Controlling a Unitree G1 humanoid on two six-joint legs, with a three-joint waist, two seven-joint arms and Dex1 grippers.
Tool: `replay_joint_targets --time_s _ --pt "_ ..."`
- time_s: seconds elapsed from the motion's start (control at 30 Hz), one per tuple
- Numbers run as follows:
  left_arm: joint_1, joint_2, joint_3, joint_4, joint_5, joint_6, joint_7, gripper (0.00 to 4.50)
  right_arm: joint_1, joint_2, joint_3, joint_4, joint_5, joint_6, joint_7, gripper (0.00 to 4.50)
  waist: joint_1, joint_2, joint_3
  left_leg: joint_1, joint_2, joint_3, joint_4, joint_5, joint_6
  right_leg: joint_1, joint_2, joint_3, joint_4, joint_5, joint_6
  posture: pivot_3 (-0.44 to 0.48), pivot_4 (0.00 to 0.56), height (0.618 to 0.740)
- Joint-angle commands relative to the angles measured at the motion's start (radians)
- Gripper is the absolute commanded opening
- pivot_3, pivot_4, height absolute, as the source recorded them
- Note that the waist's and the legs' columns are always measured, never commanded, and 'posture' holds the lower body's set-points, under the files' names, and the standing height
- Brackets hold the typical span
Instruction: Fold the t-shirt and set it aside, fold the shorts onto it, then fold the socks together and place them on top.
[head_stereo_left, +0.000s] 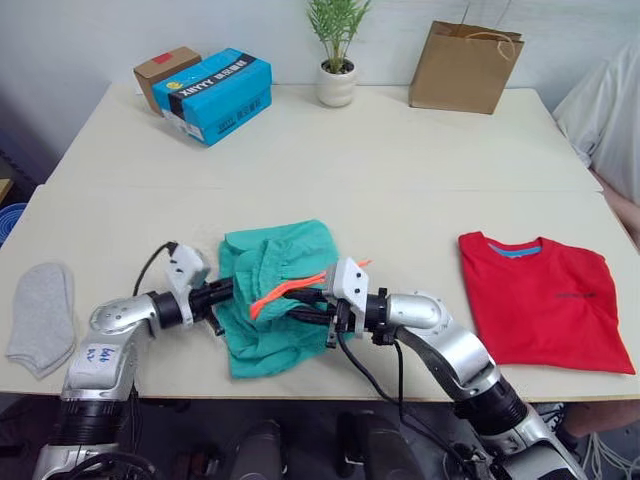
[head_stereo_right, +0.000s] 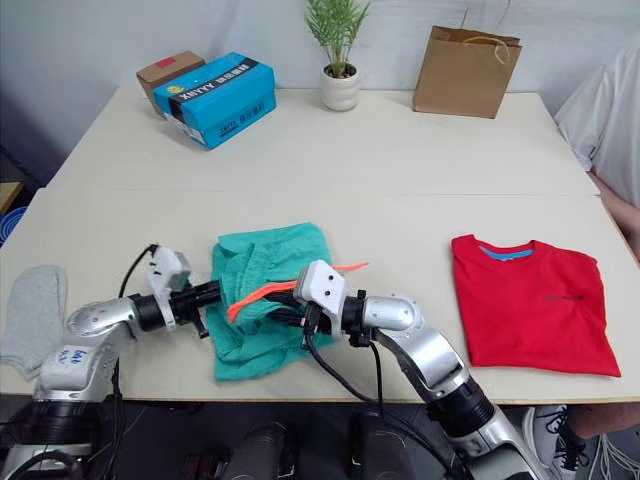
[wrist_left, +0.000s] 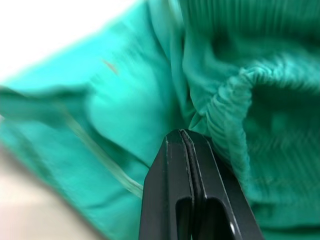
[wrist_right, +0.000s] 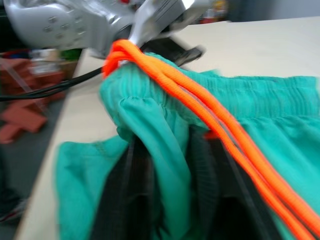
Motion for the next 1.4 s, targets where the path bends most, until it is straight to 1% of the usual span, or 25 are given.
replay_joint_targets --time_s 0.03,0.13,0.2,0.27,0.33,0.43,0.5,0.57,0.63,0.67,0.73,0.77,0.8,0.87,1.0,1.1,1.17,1.23,1.3,1.37,1.4 --pt "0.018 0.027 0.086 -0.080 -0.077 0.073 0.033 0.00 -0.055 -0.007 -0.014 0.011 0.091 0.100 0.108 2.35 -0.001 0.000 0.000 0.000 0.000 0.000 0.000 0.000 0.000 0.000 0.000 0.000 0.000 0.000 0.000 0.000 0.150 0.740" --pt "0.025 0.047 0.129 -0.112 -0.112 0.129 0.062 0.00 -0.111 -0.004 -0.073 0.027 0.185 0.198 0.160 3.42 -0.007 0.000 0.000 0.000 0.000 -0.001 0.000 0.000 0.000 0.000 0.000 0.000 0.001 0.000 0.000 0.000 0.150 0.740" --pt "0.033 0.059 0.154 -0.132 -0.130 0.158 0.078 0.00 -0.133 -0.064 -0.104 0.001 0.270 0.285 0.251 4.10 -0.011 0.000 0.000 0.000 0.000 -0.001 0.000 0.000 0.000 0.000 0.000 0.000 0.001 0.000 0.000 0.000 0.150 0.740" --pt "0.037 0.059 0.182 -0.153 -0.168 0.186 0.084 0.00 -0.136 -0.152 -0.132 -0.038 0.345 0.373 0.334 4.10 -0.011 0.000 0.000 0.000 0.000 -0.001 0.000 0.000 0.000 0.000 0.000 0.000 0.000 0.000 0.000 0.000 0.150 0.740" --pt "0.037 0.058 0.195 -0.186 -0.223 0.219 0.074 0.00 -0.129 -0.212 -0.175 -0.068 0.403 0.418 0.375 4.10 -0.010 0.000 0.000 0.000 0.000 -0.001 -0.001 -0.001 0.001 0.000 -0.001 -0.001 -0.001 0.000 0.000 0.000 0.150 0.740" --pt "0.015 0.060 0.172 -0.224 -0.289 0.262 0.047 0.00 -0.118 -0.219 -0.216 -0.037 0.380 0.350 0.377 3.45 -0.011 -0.001 0.000 -0.001 0.000 -0.001 -0.001 -0.001 0.001 0.000 -0.001 -0.001 -0.002 0.000 0.000 0.000 0.150 0.740" --pt "-0.018 0.060 0.124 -0.237 -0.297 0.279 0.039 0.00 -0.112 -0.186 -0.210 0.027 0.280 0.214 0.354 2.74 -0.014 -0.001 0.000 -0.001 0.000 -0.001 0.000 -0.001 0.000 0.000 0.000 -0.001 -0.002 0.000 0.000 0.000 0.150 0.740" --pt "-0.062 0.053 0.061 -0.237 -0.286 0.287 0.036 0.00 -0.108 -0.162 -0.169 0.106 0.159 0.060 0.346 2.05 -0.014 -0.001 0.000 0.000 0.000 -0.001 0.000 0.000 -0.001 0.000 0.000 -0.001 -0.001 0.000 -0.001 0.000 0.150 0.740" --pt "-0.133 0.024 -0.044 -0.199 -0.224 0.264 0.042 0.00 -0.107 -0.090 -0.145 0.238 0.029 -0.142 0.279 1.27 -0.013 -0.001 0.000 0.000 -0.001 0.000 0.000 0.002 -0.002 0.000 0.000 0.000 0.000 0.001 -0.001 0.000 0.150 0.740" --pt "-0.192 -0.017 -0.120 -0.140 -0.166 0.253 0.075 0.00 -0.109 -0.042 -0.134 0.315 -0.024 -0.230 0.236 0.90 -0.012 -0.001 0.000 0.000 -0.001 0.000 0.000 0.002 -0.002 0.000 0.000 0.000 0.001 0.001 -0.001 0.000 0.150 0.740" --pt "-0.259 -0.061 -0.234 -0.063 -0.068 0.222 0.100 0.00 -0.110 0.025 -0.123 0.417 -0.089 -0.355 0.199 0.16 -0.011 -0.001 0.001 0.000 -0.003 0.000 0.000 0.004 -0.001 0.000 0.000 0.000 0.002 0.002 -0.001 0.000 0.150 0.740" --pt "-0.274 -0.067 -0.285 -0.043 -0.028 0.212 0.094 0.00 -0.107 0.047 -0.121 0.444 -0.104 -0.394 0.201 0.05 -0.011 -0.001 0.001 0.000 -0.003 0.001 0.000 0.005 -0.002 0.000 0.000 0.000 0.002 0.003 -0.001 0.000 0.150 0.740" --pt "-0.281 -0.070 -0.314 -0.029 -0.004 0.203 0.086 0.00 -0.103 0.061 -0.117 0.464 -0.115 -0.414 0.206 0.05 -0.015 -0.001 0.001 0.000 -0.003 0.001 0.000 0.006 -0.003 0.000 0.000 0.001 0.002 0.003 0.000 0.000 0.150 0.740" --pt "-0.297 -0.107 -0.340 0.028 0.036 0.185 0.122 0.00 -0.090 0.073 -0.098 0.486 -0.137 -0.433 0.222 0.05 -0.020 -0.001 0.001 0.000 -0.003 0.004 -0.001 0.007 -0.006 -0.002 0.000 0.003 0.002 0.003 0.000 0.000 0.150 0.740" --pt "-0.293 -0.162 -0.354 0.166 0.149 0.085 0.218 0.00 -0.028 0.045 -0.060 0.451 -0.165 -0.444 0.276 0.05 -0.015 -0.002 0.001 0.000 -0.001 0.005 -0.001 0.007 -0.006 -0.002 0.001 0.003 0.001 0.003 0.000 0.000 0.150 0.740" --pt "-0.269 -0.193 -0.314 0.258 0.194 -0.102 0.254 0.00 0.026 0.016 -0.066 0.388 -0.139 -0.391 0.302 0.05 -0.015 -0.001 0.001 0.001 -0.001 0.005 0.000 0.007 -0.005 -0.001 0.001 0.003 0.001 0.003 0.000 0.000 0.150 0.740" --pt "-0.259 -0.211 -0.286 0.288 0.194 -0.211 0.246 0.00 0.054 0.002 -0.075 0.354 -0.128 -0.355 0.301 0.05 -0.015 -0.002 0.001 0.003 -0.001 0.005 0.000 0.004 0.000 0.000 0.000 0.003 0.002 0.004 -0.001 0.000 0.150 0.740" --pt "-0.245 -0.229 -0.243 0.286 0.147 -0.266 0.215 0.00 0.084 -0.015 -0.088 0.315 -0.111 -0.329 0.304 0.05 -0.015 -0.001 0.001 0.003 -0.001 0.004 0.001 0.004 0.000 0.000 0.000 0.003 0.003 0.005 -0.002 0.000 0.150 0.740" --pt "-0.235 -0.240 -0.195 0.260 0.089 -0.273 0.188 0.00 0.117 -0.036 -0.118 0.256 -0.072 -0.290 0.303 0.05 -0.015 -0.001 0.001 0.004 0.000 0.004 0.000 0.005 -0.001 0.000 0.000 0.003 0.004 0.005 -0.003 0.000 0.150 0.740" --pt "-0.223 -0.223 -0.162 0.220 0.046 -0.256 0.148 0.00 0.143 -0.060 -0.165 0.181 -0.003 -0.218 0.296 0.05 -0.013 -0.002 0.001 0.003 0.000 0.004 0.000 0.006 -0.002 -0.001 0.001 0.002 0.004 0.005 -0.003 0.000 0.150 0.740" --pt "-0.206 -0.192 -0.155 0.183 0.023 -0.240 0.100 0.00 0.137 -0.077 -0.222 0.126 0.103 -0.085 0.272 0.05 -0.014 -0.002 0.001 0.003 0.000 0.003 0.000 0.006 -0.002 -0.001 0.001 0.002 0.004 0.005 -0.003 0.000 0.150 0.740"
